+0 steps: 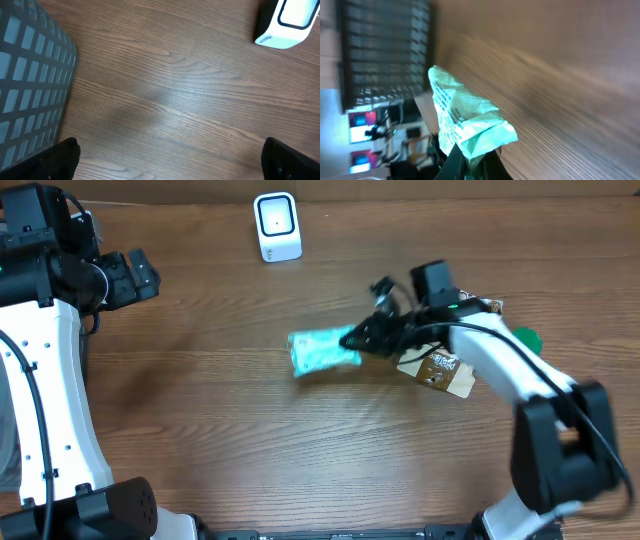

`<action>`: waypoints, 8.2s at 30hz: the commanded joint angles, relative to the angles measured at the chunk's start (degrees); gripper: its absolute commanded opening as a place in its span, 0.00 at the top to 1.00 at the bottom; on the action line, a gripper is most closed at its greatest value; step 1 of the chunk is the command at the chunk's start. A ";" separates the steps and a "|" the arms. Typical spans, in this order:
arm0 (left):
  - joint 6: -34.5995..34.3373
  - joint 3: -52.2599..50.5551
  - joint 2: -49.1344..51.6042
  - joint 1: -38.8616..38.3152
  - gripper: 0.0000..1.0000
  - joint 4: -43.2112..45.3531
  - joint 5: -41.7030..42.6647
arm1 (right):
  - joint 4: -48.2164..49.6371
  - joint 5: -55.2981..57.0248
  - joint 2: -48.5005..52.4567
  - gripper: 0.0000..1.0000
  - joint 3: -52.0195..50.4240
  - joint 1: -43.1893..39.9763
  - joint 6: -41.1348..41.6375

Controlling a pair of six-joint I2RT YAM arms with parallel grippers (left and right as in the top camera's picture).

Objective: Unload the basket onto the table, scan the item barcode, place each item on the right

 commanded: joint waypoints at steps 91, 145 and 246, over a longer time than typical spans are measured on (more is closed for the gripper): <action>1.29 1.11 -0.42 -0.28 0.00 0.04 -0.15 | 62.38 78.71 36.87 0.96 36.04 19.23 -90.55; 1.29 1.11 -0.42 -0.28 0.00 0.02 -0.15 | -37.92 56.59 -10.40 0.96 24.04 5.97 10.51; 1.29 1.09 -0.42 -0.28 0.00 0.02 -0.15 | 36.54 51.12 -85.79 0.00 -52.17 -6.93 -7.76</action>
